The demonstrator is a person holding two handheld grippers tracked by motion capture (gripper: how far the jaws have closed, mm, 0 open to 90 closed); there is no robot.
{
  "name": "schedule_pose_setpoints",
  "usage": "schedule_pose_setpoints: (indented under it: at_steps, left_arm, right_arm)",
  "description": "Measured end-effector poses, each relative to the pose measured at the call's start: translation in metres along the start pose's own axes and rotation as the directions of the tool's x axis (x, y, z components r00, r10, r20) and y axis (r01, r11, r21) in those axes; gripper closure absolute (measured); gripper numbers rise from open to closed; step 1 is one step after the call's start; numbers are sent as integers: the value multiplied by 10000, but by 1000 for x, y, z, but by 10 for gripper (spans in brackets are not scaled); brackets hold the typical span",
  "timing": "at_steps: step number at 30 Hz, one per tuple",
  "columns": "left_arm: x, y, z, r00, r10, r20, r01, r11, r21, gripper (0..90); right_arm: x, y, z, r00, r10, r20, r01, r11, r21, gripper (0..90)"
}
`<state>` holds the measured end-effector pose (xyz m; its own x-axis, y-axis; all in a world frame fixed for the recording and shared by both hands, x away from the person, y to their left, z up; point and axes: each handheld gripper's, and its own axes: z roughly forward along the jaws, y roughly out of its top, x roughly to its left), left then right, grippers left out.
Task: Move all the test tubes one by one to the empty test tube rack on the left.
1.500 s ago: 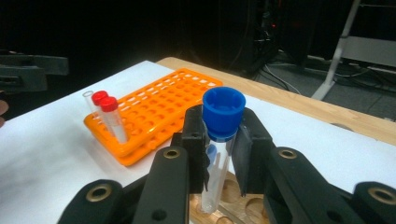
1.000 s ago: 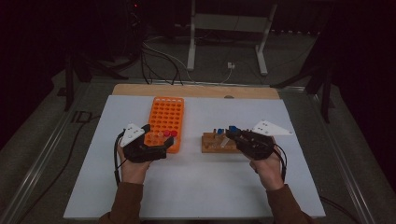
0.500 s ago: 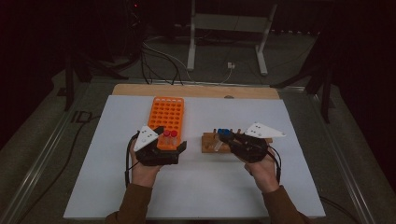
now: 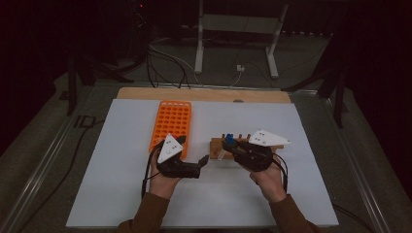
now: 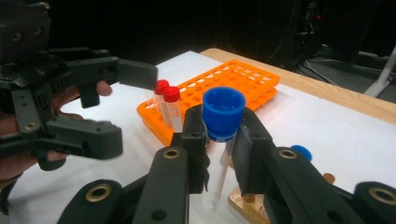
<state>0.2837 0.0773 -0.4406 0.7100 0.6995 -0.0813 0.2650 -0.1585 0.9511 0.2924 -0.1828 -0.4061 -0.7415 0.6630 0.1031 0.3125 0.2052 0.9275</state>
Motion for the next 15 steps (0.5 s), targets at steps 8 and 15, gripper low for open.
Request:
schedule_pose_setpoints:
  at_steps: [8, 15]
  left_arm:
    - [-11, -4, 9, 9990, 349, 276, -356, 9991, 240, 22]
    - [-22, -4, 14, 9986, 304, 438, -345, 9947, 968, 75]
  right_arm:
    - [4, -2, 6, 9995, 98, -315, -95, 9999, 97, 765]
    - [10, -5, 11, 9988, 50, -482, -37, 9996, 281, 765]
